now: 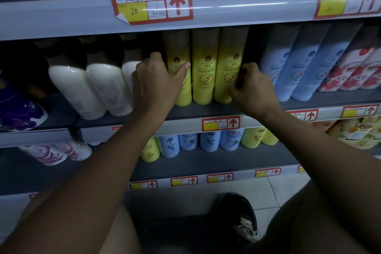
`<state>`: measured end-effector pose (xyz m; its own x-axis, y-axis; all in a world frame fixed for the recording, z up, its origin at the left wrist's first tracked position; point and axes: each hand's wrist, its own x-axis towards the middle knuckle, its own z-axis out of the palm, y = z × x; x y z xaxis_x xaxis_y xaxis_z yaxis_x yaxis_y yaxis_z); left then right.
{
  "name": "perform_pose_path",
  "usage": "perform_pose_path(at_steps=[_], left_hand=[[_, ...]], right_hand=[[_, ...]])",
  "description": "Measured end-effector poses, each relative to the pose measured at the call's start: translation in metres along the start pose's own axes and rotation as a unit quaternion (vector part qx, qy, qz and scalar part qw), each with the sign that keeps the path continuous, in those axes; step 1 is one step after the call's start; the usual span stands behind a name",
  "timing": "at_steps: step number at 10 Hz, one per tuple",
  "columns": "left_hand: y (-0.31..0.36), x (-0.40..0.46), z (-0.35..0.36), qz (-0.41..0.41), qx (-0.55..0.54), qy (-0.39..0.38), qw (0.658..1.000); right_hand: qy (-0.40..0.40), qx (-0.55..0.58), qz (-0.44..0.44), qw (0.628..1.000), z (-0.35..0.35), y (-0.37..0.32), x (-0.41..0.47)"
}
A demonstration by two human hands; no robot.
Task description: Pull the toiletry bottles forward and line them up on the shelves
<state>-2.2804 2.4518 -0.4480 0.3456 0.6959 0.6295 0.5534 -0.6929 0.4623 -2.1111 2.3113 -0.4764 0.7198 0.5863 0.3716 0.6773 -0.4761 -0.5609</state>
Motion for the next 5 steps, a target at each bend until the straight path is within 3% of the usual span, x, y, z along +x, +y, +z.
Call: perform_pose_path(at_steps=[2, 4, 5], left_hand=[[0.001, -0.022, -0.020, 0.051, 0.010, 0.002, 0.999], [-0.007, -0.063, -0.028, 0.113, 0.070, -0.174, 0.976], [-0.017, -0.082, -0.033, 0.077, 0.091, -0.277, 0.953]], right_hand=[[0.014, -0.012, 0.010, 1.000, -0.005, -0.011, -0.027], [-0.109, -0.075, -0.052, 0.990, -0.007, -0.023, -0.061], [-0.189, -0.083, -0.046, 0.977, -0.001, -0.024, -0.081]])
